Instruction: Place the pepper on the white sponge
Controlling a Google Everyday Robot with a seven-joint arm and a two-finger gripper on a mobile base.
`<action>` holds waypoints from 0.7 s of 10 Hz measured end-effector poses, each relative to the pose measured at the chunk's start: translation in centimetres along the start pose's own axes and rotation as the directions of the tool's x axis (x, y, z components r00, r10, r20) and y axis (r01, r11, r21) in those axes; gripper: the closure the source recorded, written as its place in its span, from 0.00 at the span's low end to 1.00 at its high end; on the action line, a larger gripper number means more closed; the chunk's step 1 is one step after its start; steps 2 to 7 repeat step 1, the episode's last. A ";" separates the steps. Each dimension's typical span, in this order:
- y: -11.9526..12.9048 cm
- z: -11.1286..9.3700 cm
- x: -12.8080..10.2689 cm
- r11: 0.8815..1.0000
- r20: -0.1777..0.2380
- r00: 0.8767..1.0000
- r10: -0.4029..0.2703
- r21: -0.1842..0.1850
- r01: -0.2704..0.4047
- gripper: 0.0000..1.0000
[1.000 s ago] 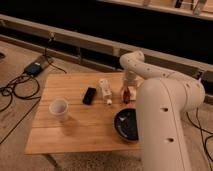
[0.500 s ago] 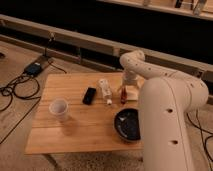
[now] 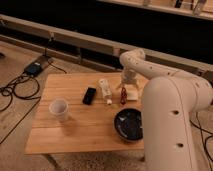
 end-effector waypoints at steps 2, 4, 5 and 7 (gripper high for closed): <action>0.0 0.0 0.0 1.000 0.000 1.000 0.000 0.000 0.000 0.20; 0.0 0.0 0.0 1.000 0.000 1.000 0.000 0.000 0.000 0.20; 0.0 0.0 0.0 1.000 0.000 1.000 0.000 0.000 0.000 0.20; 0.0 0.0 0.0 1.000 0.000 1.000 0.000 0.000 0.000 0.20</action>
